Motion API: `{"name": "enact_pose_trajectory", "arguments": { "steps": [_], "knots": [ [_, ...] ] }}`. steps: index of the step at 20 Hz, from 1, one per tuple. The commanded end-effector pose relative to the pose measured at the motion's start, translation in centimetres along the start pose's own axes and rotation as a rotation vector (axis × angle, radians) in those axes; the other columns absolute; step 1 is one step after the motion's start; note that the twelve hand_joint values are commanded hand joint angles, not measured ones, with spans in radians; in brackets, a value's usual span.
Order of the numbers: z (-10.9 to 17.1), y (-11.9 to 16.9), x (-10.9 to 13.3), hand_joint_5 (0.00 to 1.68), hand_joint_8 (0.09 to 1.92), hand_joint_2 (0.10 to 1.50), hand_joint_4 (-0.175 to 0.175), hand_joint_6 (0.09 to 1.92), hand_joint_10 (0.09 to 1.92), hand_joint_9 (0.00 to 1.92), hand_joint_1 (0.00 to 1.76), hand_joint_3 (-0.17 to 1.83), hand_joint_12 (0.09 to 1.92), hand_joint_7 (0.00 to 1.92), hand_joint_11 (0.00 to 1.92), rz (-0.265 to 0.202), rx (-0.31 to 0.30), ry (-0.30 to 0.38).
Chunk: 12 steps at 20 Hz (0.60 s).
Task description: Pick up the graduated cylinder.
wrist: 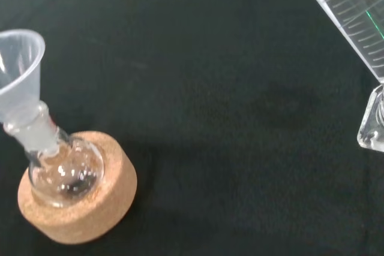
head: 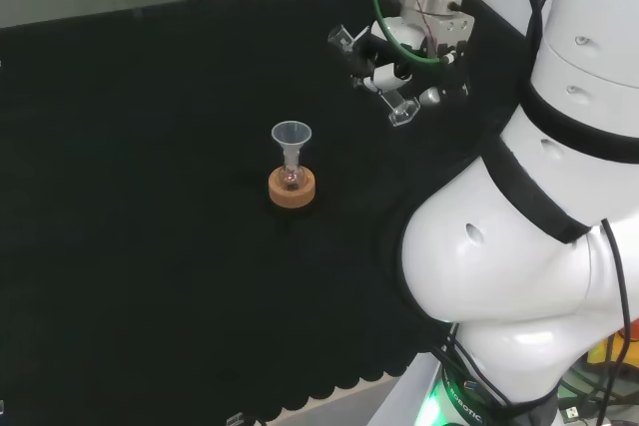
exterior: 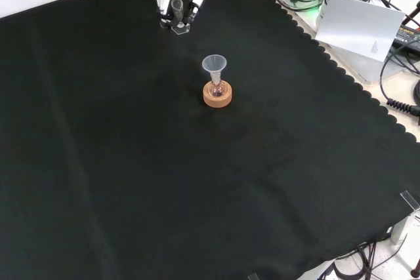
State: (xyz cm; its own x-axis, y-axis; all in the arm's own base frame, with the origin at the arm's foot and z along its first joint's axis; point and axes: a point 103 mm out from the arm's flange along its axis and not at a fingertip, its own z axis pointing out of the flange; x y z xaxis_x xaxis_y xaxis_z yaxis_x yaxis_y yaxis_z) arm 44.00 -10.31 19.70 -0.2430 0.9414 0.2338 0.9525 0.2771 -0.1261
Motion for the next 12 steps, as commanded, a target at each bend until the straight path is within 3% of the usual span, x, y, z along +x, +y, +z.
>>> {"name": "enact_pose_trajectory", "arguments": {
  "steps": [1, 12],
  "knots": [
    [0.1, -0.5, 2.3, 0.90, 0.29, 1.25, -0.175, 1.16, 0.09, 1.64, 1.14, -0.17, 0.68, 1.45, 1.36, -0.023, 0.083, -0.070],
    [0.8, -3.4, 4.3, 0.90, 0.28, 1.25, -0.175, 1.16, 0.09, 1.64, 1.14, -0.17, 0.67, 1.46, 1.37, -0.021, 0.164, -0.150]
  ]
}}
